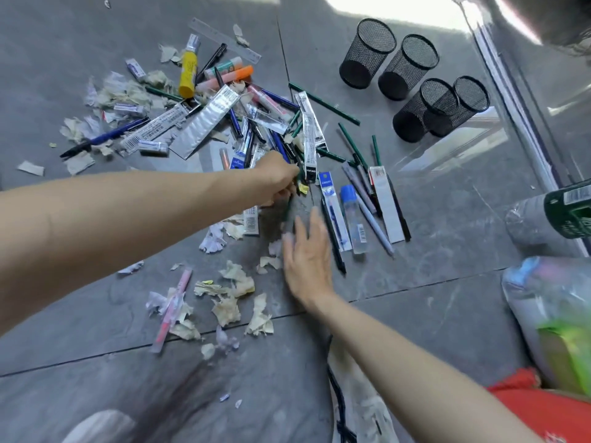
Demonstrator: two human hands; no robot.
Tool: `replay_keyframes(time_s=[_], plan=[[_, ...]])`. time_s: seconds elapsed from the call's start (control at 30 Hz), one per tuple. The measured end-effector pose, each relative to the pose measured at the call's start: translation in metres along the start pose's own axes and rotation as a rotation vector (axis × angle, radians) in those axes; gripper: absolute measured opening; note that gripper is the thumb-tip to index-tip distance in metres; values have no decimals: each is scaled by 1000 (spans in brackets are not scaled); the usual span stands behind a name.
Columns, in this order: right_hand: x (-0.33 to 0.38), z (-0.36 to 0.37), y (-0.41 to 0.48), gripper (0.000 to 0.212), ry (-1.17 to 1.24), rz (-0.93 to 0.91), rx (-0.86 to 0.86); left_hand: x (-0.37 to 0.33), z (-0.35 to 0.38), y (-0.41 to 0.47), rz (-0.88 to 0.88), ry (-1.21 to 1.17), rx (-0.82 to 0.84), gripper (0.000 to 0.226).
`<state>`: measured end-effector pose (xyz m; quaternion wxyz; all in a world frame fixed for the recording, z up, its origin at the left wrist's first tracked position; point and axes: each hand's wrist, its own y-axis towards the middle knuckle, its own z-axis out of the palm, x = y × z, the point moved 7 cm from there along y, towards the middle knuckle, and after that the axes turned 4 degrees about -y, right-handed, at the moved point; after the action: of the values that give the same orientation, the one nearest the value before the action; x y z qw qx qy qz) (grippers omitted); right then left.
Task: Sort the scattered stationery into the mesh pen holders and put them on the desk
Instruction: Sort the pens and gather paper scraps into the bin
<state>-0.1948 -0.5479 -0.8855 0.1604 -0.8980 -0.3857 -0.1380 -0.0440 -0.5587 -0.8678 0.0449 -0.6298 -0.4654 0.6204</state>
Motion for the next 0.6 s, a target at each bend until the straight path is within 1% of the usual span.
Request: replay_keyframes(time_s=[0.07, 0.13, 0.17, 0.2, 0.27, 0.37, 0.4, 0.47, 0.53, 0.6], plan=[[21, 18, -15, 57, 83, -26, 59, 4, -7, -2, -8, -219, 57, 24], [46, 30, -26, 63, 78, -88, 92, 10, -21, -4, 9, -277, 68, 22], [56, 36, -29, 65, 56, -112, 105, 12, -30, -5, 31, -230, 47, 19], [63, 41, -28, 67, 27, -127, 111, 14, -40, -6, 67, -133, 13, 17], [71, 46, -21, 67, -20, -150, 117, 15, -59, -10, 176, 131, -77, 17], [77, 49, -14, 59, -11, -223, 147, 24, -82, -21, 328, 498, -261, 12], [76, 47, -12, 57, 6, -232, 137, 32, -87, -25, 357, 565, -303, 7], [69, 41, -6, 51, 18, -218, 76, 55, -93, -33, 385, 612, -350, 1], [65, 33, 2, 45, -57, -254, -31, 81, -92, -40, 392, 659, -346, 15], [63, 26, 7, 42, -126, -311, -113, 103, -81, -50, 408, 712, -255, 37]])
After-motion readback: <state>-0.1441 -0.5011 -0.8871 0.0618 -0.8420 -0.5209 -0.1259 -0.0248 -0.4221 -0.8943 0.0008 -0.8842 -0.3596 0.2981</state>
